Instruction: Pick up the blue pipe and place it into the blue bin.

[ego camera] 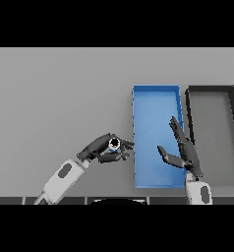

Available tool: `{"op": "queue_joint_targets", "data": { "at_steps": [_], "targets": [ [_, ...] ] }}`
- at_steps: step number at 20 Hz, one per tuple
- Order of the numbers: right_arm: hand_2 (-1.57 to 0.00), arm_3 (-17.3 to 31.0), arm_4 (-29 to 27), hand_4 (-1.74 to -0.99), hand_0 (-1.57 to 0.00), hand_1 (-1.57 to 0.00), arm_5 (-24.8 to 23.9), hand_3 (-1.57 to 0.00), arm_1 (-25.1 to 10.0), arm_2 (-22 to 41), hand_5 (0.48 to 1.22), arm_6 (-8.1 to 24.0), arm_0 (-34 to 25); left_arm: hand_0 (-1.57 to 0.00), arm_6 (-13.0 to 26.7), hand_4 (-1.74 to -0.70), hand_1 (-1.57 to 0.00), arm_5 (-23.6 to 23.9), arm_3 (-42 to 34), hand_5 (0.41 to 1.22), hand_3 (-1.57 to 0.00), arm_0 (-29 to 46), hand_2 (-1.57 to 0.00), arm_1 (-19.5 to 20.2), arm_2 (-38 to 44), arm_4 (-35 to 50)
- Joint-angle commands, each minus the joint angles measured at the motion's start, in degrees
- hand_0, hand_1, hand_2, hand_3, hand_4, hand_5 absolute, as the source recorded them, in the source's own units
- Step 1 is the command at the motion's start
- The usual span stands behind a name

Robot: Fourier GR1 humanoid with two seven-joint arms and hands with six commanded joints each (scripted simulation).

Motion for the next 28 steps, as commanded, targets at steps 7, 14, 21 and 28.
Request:
{"op": "queue_joint_targets", "data": {
  "at_steps": [7, 14, 21, 28],
  "targets": [
    [0.0, -10.5, -9.7, -1.286, 0.0, 0.0, 10.4, 0.0, -9.3, 4.2, 0.52, 13.3, -8.3, -1.57, 1.3, -1.73, -1.57, 0.2, 0.3, 1.221, -1.44, -0.4, -1.57, -0.8, -0.4, -0.6],
    [0.0, -12.9, -14.6, -1.3, 0.0, 0.0, 14.1, 0.0, -10.8, 10.5, 0.529, 22.9, -20.5, -1.57, 1.0, -1.73, -1.57, -0.1, 1.0, 1.221, -1.44, -1.3, -1.57, -0.3, 0.3, -1.2],
    [0.0, -7.6, -15.1, -1.251, 0.0, 0.0, 17.1, 0.0, -6.9, 15.5, 0.535, 27.2, -31.7, -1.57, -1.5, -1.73, -1.57, -1.9, 2.4, 1.221, -1.48, -1.5, -1.57, -1.0, 0.6, -0.4],
    [-0.02, 0.0, -14.0, -1.225, 0.0, 0.0, 18.2, 0.0, -2.6, 16.9, 0.511, 29.2, -37.8, -1.57, 0.5, -1.73, -1.57, -3.4, 2.6, 1.221, -1.5, -1.8, -1.57, -0.7, 1.4, 1.4]
  ]
}}
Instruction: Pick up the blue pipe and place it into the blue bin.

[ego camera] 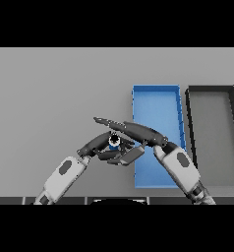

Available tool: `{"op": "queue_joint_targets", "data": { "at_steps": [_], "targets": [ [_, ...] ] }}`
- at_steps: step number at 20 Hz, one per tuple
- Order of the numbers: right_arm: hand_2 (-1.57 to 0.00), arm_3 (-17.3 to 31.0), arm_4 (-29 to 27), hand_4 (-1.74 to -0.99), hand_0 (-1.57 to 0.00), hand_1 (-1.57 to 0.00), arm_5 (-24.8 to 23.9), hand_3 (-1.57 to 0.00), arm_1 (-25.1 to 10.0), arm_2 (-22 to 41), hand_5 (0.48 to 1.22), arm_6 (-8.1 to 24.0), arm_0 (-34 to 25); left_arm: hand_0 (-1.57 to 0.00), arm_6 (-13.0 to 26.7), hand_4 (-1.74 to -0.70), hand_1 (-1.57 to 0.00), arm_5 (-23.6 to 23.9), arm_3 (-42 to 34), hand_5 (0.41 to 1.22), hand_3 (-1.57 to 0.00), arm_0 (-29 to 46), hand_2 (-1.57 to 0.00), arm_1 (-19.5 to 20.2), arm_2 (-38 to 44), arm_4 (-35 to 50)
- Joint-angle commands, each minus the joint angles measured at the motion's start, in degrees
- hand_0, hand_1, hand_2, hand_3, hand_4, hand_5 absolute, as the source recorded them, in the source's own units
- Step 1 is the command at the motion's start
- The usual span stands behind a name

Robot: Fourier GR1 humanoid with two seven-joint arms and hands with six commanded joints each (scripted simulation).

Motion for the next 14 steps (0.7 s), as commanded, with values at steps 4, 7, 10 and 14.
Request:
{"op": "queue_joint_targets", "data": {
  "at_steps": [4, 7, 10, 14],
  "targets": [
    [-0.19, 4.3, 0.9, -1.308, -0.14, -0.17, 2.3, -0.11, 2.1, 1.3, 0.523, -0.5, -2.7, -1.5, -2.1, -1.63, -1.39, -1.3, 0.0, 1.221, -1.15, -0.9, -1.37, 0.5, 0.4, -0.2],
    [-0.71, 5.3, -0.4, -1.453, -0.7, -0.71, 3.5, -0.56, 2.7, 1.2, 0.551, 0.6, -4.7, -0.88, 0.6, -1.61, -0.83, 1.2, -0.4, 1.221, -0.67, -1.6, -0.8, 1.5, -1.5, -6.5],
    [-1.13, 5.5, -3.5, -1.513, -1.12, -1.13, 2.8, -0.98, 4.1, 2.0, 0.65, 2.8, -4.8, -1.14, -1.5, -1.67, -1.12, 1.3, -1.1, 1.198, -0.57, 0.0, -1.11, 0.3, -0.3, -3.4],
    [-1.39, 4.8, -1.0, -1.458, -1.39, -1.39, 1.5, -1.33, 4.8, 2.1, 0.957, -2.0, -3.2, -1.39, -1.3, -1.71, -1.39, 1.2, -1.4, 1.212, -0.55, 0.5, -1.38, -1.2, 0.1, -1.1]
  ]
}}
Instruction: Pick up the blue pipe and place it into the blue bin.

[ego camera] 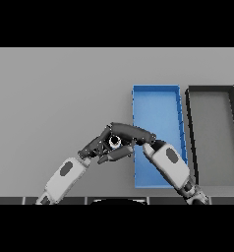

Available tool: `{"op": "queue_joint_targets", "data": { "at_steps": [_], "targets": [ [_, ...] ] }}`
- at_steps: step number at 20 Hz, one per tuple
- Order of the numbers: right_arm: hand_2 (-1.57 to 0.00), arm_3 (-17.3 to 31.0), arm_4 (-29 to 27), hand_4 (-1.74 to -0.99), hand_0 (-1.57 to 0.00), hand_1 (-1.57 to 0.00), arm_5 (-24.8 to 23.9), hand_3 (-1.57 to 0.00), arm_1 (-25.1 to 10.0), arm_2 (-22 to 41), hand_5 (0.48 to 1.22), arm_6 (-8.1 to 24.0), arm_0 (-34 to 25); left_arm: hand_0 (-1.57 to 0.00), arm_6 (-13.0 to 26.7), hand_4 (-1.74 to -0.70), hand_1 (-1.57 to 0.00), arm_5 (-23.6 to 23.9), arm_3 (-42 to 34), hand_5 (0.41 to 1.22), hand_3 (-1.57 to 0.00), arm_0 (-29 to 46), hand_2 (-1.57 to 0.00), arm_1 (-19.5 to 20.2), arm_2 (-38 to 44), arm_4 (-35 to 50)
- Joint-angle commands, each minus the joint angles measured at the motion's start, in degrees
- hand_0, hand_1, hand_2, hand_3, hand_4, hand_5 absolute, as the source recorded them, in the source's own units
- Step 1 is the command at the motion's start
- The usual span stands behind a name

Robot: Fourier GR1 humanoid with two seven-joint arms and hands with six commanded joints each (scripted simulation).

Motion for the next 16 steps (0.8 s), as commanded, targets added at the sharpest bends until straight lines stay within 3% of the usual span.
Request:
{"op": "queue_joint_targets", "data": {
  "at_steps": [1, 3, 6, 7, 8, 10, 13, 16],
  "targets": [
    [-1.43, -0.4, 1.4, -1.456, -1.42, -1.43, 0.1, -1.38, -0.3, 0.0, 1.01, -0.6, 0.4, -1.43, -0.5, -1.72, -1.42, 0.1, 0.5, 1.214, -0.59, -0.2, -1.42, 0.5, -0.1, -0.4],
    [-1.48, -1.4, 3.5, -1.465, -1.48, -1.48, 0.9, -1.45, -0.2, 0.6, 1.086, -2.1, 0.9, -1.48, -1.1, -1.73, -1.45, 0.3, 0.0, 1.216, -0.55, -0.4, -1.47, 1.7, -0.3, -0.8],
    [-1.52, -1.4, 3.3, -1.473, -1.52, -1.52, 2.6, -1.51, 1.7, 0.1, 1.152, 0.5, 2.0, -1.5, -1.8, -1.73, -1.36, 0.9, 1.0, 1.219, -0.51, -1.1, -1.52, 2.3, -1.4, -2.0],
    [-1.53, -1.5, 2.4, -1.474, -1.53, -1.53, 3.4, -1.52, 2.2, -0.2, 1.166, 0.8, 2.3, -1.43, -2.5, -1.64, -1.22, 0.4, 0.7, 1.219, -0.53, -0.9, -1.35, 2.6, -1.9, -2.1],
    [-1.54, -1.6, 2.8, -1.477, -1.54, -1.54, 3.5, -1.53, 2.4, -0.6, 1.177, -0.1, 2.7, -1.41, -1.8, -1.54, -1.19, -0.5, 0.8, 1.219, -0.52, -1.8, -1.24, 3.3, -1.8, -2.3],
    [-1.55, -1.7, 3.6, -1.48, -1.55, -1.55, 4.0, -1.54, 3.6, -1.1, 1.193, 0.8, 2.2, -0.98, -1.6, -1.34, -0.8, -2.0, 1.1, 1.22, -0.33, -2.3, -0.82, 3.7, -1.7, -2.4],
    [-1.56, -2.3, 4.6, -1.482, -1.56, -1.56, 5.2, -1.56, 4.8, -1.9, 1.206, 2.1, 3.3, -0.5, -1.8, -1.11, -0.41, -5.3, 2.1, 1.184, -0.17, -2.5, -0.42, 4.6, -1.3, -4.0],
    [-1.57, -2.5, 4.7, -1.484, -1.57, -1.57, 6.0, -1.56, 6.7, -2.7, 1.214, 0.9, 4.1, -0.26, -1.5, -0.95, -0.21, -4.7, 1.5, 0.964, -0.09, -2.3, -0.21, 4.4, -0.7, -6.4]
  ]
}}
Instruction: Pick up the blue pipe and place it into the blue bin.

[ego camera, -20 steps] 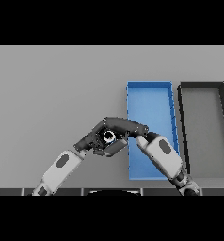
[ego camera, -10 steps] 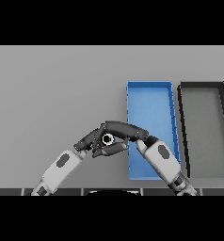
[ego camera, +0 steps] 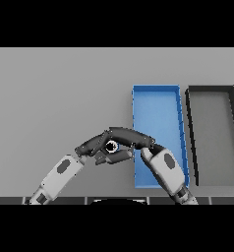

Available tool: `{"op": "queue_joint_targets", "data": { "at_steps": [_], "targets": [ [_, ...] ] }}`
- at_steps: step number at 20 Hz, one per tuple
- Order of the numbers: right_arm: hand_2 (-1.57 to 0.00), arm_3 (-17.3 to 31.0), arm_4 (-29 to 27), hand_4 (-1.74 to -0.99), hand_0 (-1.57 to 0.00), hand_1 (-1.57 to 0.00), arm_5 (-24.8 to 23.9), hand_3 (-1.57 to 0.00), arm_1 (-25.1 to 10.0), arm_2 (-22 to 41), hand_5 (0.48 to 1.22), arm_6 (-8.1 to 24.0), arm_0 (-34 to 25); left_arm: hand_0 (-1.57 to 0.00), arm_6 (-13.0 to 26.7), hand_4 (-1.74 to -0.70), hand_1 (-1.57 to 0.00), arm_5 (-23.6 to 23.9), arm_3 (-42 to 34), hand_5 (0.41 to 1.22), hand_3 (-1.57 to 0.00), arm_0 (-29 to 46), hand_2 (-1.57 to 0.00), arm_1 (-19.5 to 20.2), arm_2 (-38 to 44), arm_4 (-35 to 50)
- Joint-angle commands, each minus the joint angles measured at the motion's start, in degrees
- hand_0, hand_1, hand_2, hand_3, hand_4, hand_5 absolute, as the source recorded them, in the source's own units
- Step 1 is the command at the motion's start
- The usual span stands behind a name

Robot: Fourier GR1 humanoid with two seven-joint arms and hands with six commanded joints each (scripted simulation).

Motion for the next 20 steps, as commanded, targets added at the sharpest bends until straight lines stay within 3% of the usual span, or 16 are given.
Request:
{"op": "queue_joint_targets", "data": {
  "at_steps": [1, 2, 4, 7, 11, 16, 17, 20],
  "targets": [
    [-1.57, -0.2, -0.5, -1.484, -1.57, -1.57, 0.0, -1.57, 0.5, -0.4, 1.215, 1.3, -0.3, -0.2, 0.2, -0.91, -0.17, 0.5, -0.1, 0.901, -0.07, 0.5, -0.17, 0.1, 0.0, 0.0],
    [-1.57, -0.9, -0.3, -1.484, -1.57, -1.57, 0.1, -1.57, 1.3, -0.3, 1.216, 3.2, -0.4, -0.16, 1.3, -0.88, -0.13, 1.2, 0.1, 0.842, -0.05, 0.4, -0.14, -0.2, -0.3, -0.4],
    [-1.57, -0.5, 1.2, -1.485, -1.57, -1.57, 0.5, -1.57, 1.7, -1.4, 1.218, 2.0, 0.1, -0.1, 3.1, -0.84, -0.09, 2.2, 0.6, 0.754, -0.03, -0.2, -0.09, -0.6, -0.2, -0.9],
    [-1.57, -1.2, 2.5, -1.485, -1.57, -1.57, 1.3, -1.57, 2.7, -1.6, 1.219, 0.5, 0.9, -0.05, 2.3, -0.83, -0.04, 2.0, 1.3, 0.659, -0.02, 0.3, -0.04, -0.2, 0.4, 0.1],
    [-1.57, -0.3, 2.3, -1.491, -1.57, -1.57, 1.4, -1.57, 4.2, -3.1, 1.22, 1.8, 0.3, -0.02, 8.6, -0.87, -0.02, 2.8, 0.2, 0.612, -0.01, 1.6, -0.02, -0.7, 0.6, 2.1],
    [-1.57, -0.2, -15.4, -1.493, -1.57, -1.57, -3.4, -1.57, 6.9, -7.7, 1.221, 12.7, -2.8, -0.01, 9.4, -0.87, 0.0, 3.3, 0.2, 0.543, 0.0, 2.1, -0.01, -0.5, 0.4, 1.4],
    [-1.57, -0.3, -18.1, -1.494, -1.57, -1.57, -5.3, -1.57, 6.2, -7.8, 1.221, 14.0, -3.8, 0.0, 8.7, -0.87, 0.0, 3.0, -0.3, 0.535, 0.0, 2.2, 0.0, -0.2, 0.4, 1.7],
    [-1.57, -0.3, -23.7, -1.492, -1.57, -1.57, -11.3, -1.57, 1.9, -8.4, 1.221, 13.9, -10.3, 0.0, 9.6, -0.86, 0.0, 3.1, 0.2, 0.515, 0.0, 2.6, 0.0, -0.5, -0.1, 1.1]
  ]
}}
